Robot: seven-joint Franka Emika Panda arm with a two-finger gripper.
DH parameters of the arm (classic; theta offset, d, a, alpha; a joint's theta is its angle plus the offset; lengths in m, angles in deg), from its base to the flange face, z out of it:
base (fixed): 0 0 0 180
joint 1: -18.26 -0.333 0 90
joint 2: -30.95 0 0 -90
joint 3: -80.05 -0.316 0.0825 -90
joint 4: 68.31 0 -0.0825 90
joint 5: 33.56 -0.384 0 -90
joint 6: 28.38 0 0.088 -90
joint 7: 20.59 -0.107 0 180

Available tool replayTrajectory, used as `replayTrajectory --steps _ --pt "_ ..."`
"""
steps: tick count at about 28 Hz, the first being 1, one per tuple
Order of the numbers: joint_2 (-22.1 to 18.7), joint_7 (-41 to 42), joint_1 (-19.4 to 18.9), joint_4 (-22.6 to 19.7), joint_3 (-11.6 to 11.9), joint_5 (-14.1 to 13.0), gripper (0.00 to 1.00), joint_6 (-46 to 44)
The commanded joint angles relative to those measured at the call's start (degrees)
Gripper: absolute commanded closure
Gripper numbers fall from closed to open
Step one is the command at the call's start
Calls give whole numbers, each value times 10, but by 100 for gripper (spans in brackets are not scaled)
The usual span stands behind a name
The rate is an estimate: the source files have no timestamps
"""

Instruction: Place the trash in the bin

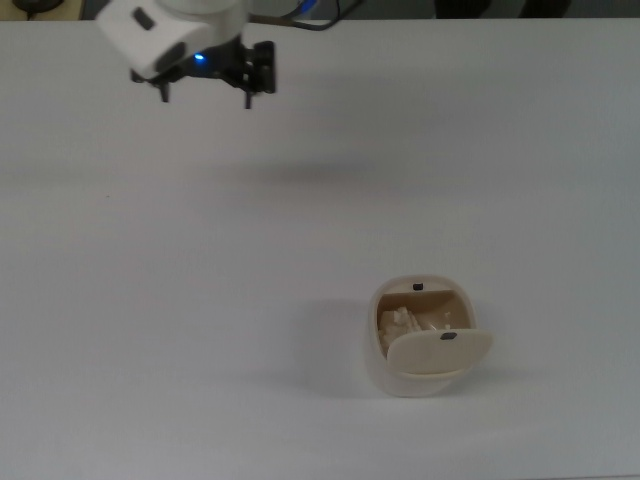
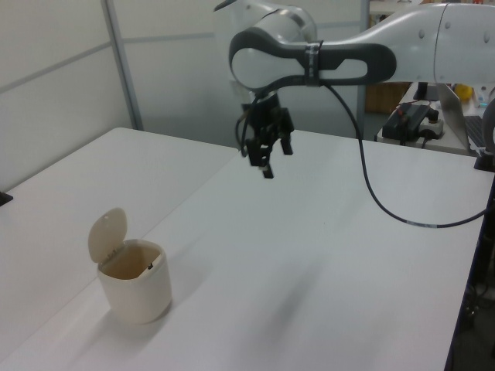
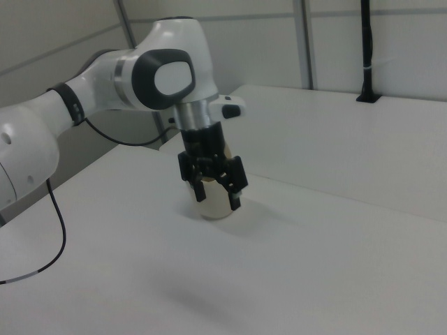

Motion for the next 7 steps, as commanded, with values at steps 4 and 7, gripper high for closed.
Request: replayTrajectory --steps 4,7 --pt "-39 52 33 -27 1 -11 0 -5" --pt "-40 65 38 -27 1 -12 0 -5"
